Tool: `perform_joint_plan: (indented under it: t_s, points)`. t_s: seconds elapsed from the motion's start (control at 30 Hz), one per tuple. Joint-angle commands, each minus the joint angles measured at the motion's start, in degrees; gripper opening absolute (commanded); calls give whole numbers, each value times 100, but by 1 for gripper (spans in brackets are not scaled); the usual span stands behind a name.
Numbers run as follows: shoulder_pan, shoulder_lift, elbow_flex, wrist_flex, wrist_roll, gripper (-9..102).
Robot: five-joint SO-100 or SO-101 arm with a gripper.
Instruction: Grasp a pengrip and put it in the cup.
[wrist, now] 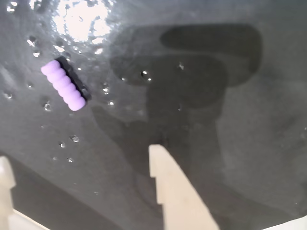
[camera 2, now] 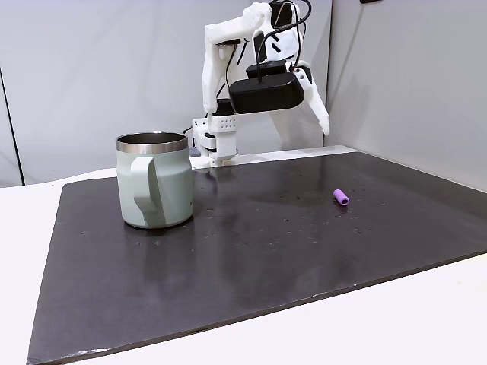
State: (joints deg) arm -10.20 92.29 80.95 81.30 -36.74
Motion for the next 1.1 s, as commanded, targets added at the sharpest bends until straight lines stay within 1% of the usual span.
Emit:
perform_joint_plan:
  t_s: [0.0,0.27,0.43,0.57,0.8,1.07]
  points:
    - [-35,-387,-958,255,-185,30]
    - [-35,-2013,-3208,1187,-589,31]
    - [-70,-2786,-4210,1582,-773,31]
    - [-26,-3814,-5678,2145,-826,31]
    - [-167,-4746,-6583,2162,-914,31]
    - [-431,-5476,-7110,2162,-809,31]
